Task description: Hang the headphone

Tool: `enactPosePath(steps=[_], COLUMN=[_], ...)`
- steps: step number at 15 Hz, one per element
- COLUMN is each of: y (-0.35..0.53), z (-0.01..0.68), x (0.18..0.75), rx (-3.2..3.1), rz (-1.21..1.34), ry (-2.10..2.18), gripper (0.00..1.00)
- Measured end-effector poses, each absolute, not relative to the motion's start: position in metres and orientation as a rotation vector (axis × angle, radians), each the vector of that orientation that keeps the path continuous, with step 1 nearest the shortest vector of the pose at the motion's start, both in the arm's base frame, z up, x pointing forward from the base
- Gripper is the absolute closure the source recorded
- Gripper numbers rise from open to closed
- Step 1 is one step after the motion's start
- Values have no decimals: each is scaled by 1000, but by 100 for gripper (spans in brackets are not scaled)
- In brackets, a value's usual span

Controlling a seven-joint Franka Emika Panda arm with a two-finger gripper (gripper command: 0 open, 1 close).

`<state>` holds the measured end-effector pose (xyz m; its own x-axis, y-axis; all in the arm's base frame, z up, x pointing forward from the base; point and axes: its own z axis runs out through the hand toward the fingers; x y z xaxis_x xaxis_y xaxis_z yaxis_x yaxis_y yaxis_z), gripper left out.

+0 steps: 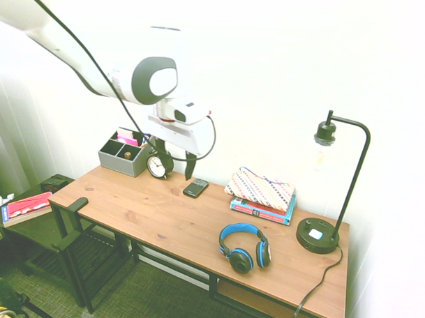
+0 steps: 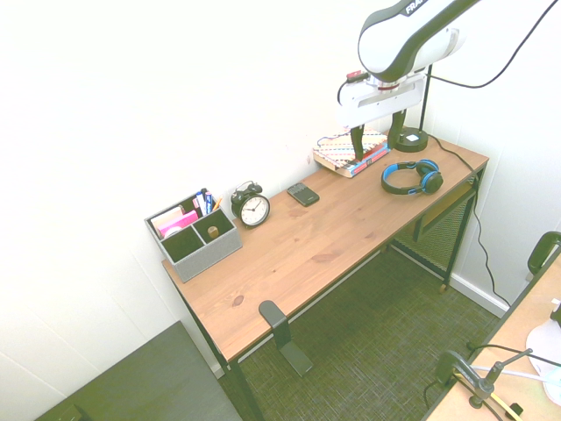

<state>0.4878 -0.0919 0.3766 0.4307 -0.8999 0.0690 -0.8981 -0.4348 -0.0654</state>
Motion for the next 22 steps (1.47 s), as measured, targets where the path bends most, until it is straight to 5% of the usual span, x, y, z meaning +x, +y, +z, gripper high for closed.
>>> enactPosePath(steps=[9, 10, 22], y=[-203, -207, -222], z=[251, 237, 182], x=[515, 519, 576], rx=[-2551, -2556, -2550], rz=[-166, -173, -151], ry=[1897, 1892, 1848], gripper=[0, 100, 100])
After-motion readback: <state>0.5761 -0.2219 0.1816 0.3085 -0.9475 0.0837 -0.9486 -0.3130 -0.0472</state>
